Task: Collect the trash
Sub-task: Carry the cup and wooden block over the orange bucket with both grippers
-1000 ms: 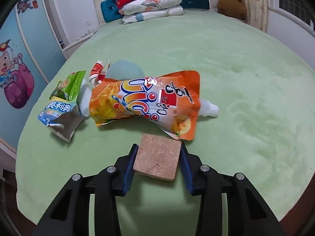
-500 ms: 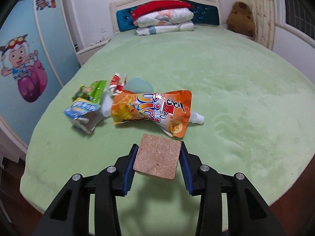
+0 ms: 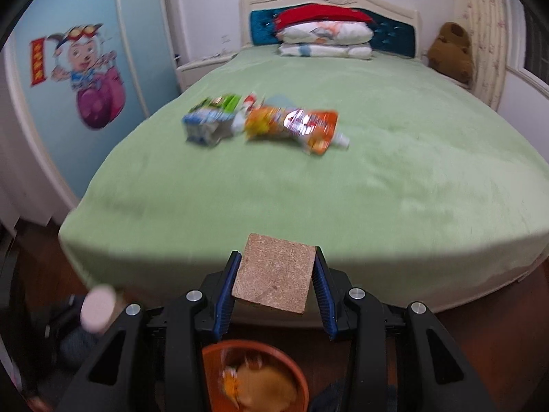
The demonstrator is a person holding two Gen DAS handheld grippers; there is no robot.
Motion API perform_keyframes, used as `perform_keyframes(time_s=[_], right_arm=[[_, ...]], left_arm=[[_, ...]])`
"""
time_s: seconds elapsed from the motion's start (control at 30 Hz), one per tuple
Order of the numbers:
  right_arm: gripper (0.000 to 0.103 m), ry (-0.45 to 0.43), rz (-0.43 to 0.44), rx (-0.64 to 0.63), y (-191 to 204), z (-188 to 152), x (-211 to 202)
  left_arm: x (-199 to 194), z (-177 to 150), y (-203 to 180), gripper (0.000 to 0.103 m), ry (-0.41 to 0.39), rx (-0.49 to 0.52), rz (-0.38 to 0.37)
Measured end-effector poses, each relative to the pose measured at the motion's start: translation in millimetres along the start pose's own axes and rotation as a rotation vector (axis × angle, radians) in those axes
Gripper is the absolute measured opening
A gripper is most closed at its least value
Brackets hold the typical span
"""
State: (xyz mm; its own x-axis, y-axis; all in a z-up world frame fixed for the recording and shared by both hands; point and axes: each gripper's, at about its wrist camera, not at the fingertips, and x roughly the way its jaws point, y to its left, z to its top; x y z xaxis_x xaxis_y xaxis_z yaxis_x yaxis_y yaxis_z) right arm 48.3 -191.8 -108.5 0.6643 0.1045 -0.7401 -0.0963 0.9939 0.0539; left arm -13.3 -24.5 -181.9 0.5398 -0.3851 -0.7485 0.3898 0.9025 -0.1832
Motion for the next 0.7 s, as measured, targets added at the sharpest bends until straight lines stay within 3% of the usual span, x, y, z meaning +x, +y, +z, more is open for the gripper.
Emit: perform_keyframes(time_s=[0.27, 0.7], right_arm=[[0.041, 0.108, 0.051, -0.020, 5.2, -71.4, -0.6], [0.041, 0.455, 0.137, 0.051, 5.0, -153.3, 87.2]], left_arm=[[28.0, -23.7, -1.6, 0.048, 0.145, 0.016, -0.031], [101.1, -71.1, 0.8, 0.048, 0.463, -0.047, -0.077]])
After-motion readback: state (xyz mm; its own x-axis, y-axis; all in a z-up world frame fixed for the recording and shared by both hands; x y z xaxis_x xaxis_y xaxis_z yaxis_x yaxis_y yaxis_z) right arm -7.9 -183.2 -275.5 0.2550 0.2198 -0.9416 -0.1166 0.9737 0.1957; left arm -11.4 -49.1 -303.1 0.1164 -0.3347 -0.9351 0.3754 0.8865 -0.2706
